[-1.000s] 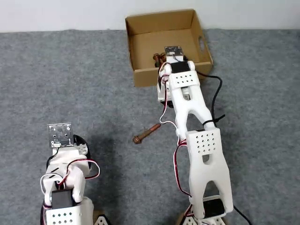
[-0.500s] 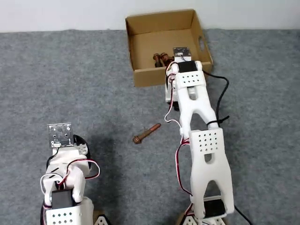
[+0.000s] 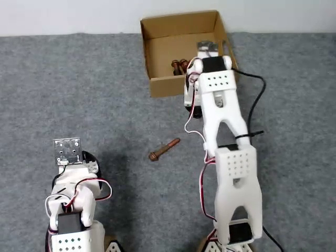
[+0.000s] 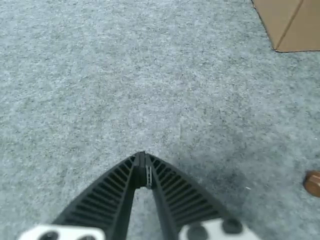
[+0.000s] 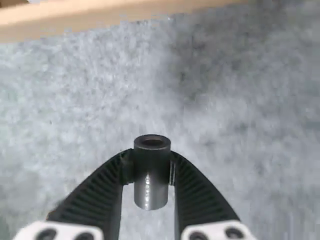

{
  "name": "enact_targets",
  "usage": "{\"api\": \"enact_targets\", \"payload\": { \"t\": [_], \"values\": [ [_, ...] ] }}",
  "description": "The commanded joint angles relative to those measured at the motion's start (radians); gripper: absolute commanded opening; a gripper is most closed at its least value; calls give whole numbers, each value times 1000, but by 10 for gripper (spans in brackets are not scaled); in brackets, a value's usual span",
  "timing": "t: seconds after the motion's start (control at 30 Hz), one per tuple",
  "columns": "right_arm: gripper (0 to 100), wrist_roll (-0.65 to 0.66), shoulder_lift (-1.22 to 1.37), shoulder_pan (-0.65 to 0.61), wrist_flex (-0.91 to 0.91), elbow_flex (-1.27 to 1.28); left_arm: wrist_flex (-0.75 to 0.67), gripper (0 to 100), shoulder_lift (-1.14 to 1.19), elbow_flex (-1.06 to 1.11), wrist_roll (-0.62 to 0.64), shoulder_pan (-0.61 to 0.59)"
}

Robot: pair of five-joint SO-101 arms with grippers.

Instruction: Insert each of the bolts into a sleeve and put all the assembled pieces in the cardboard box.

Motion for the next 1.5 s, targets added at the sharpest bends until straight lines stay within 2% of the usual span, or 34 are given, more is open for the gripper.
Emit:
{"api": "enact_targets", "payload": {
  "t": [0.0, 0.3, 0.57, 0.77, 1.03, 1.17, 1.47],
  "values": [
    [8, -58, -271, 39, 45, 219, -11, 7, 0, -2, -6, -5],
    [8, -91, -737, 136, -18, 710, -11, 7, 0, -2, -6, -5],
    [8, -109, -1147, 274, -228, 1192, -11, 7, 0, -2, -6, -5],
    [8, -117, -1521, 320, -380, 1559, -11, 7, 0, -2, -6, -5],
    [8, -109, -1966, 390, -406, 1837, -8, 8, 2, -2, -6, 28],
    [8, -84, -2129, 423, -354, 1964, 6, 8, 2, -2, -60, 38],
    [8, -37, -2416, 423, -315, 2078, 12, 8, 2, -2, -64, 101]
  ]
}}
